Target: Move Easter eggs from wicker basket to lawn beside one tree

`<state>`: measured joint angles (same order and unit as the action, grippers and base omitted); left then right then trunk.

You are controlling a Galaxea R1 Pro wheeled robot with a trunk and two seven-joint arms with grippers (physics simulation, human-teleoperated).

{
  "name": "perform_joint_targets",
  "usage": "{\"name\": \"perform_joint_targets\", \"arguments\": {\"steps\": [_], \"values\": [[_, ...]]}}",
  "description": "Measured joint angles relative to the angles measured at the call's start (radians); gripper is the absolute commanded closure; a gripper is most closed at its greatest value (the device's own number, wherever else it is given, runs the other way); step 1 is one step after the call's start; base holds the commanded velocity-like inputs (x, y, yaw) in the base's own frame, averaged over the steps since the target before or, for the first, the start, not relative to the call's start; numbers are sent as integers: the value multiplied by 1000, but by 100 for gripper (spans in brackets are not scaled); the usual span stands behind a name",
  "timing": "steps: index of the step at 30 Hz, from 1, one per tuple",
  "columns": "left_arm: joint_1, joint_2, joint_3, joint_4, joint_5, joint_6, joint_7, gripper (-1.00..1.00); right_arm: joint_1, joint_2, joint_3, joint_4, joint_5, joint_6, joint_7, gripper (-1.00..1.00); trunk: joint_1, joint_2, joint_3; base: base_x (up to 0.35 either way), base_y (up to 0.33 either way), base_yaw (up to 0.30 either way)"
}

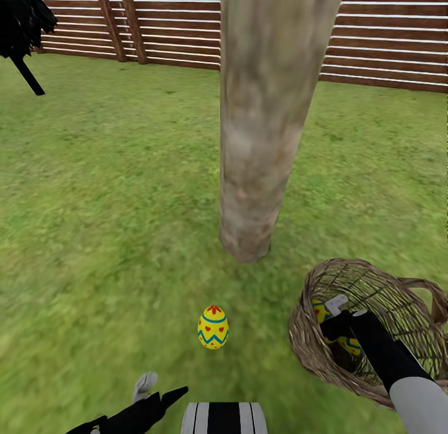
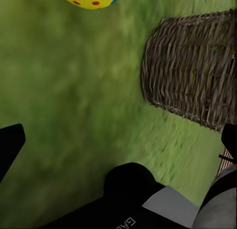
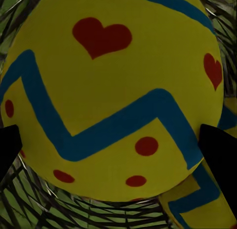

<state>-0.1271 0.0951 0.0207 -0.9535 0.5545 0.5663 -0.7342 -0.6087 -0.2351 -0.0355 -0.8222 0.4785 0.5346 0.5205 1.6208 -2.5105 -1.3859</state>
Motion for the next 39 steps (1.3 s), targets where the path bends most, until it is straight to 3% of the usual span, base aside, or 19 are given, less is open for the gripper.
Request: {"name": "perform_joint_targets", "arguments": {"steps": [14, 25, 29, 35, 39], "values": [[0, 0, 0, 0, 0, -1, 0, -100, 0, 0, -1, 3, 54, 0, -2, 100, -6, 3, 54, 0, 0, 0], [0, 0, 0, 0, 0, 0, 0, -100, 0, -1, -5, 27, 58, 0, -2, 100, -6, 3, 54, 0, 0, 0], [0, 0, 0, 0, 0, -1, 0, -100, 0, -1, -6, 30, 115, 0, -2, 100, -7, 4, 58, 0, 0, 0], [0, 0, 0, 0, 0, -1, 0, -100, 0, -5, -9, 31, 138, 1, -3, 100, -9, 5, 81, 0, 0, 0], [0, 0, 0, 0, 0, -1, 0, -100, 0, -3, -9, 41, 199, 1, -3, 100, -11, 6, 97, 0, 0, 0]]}}
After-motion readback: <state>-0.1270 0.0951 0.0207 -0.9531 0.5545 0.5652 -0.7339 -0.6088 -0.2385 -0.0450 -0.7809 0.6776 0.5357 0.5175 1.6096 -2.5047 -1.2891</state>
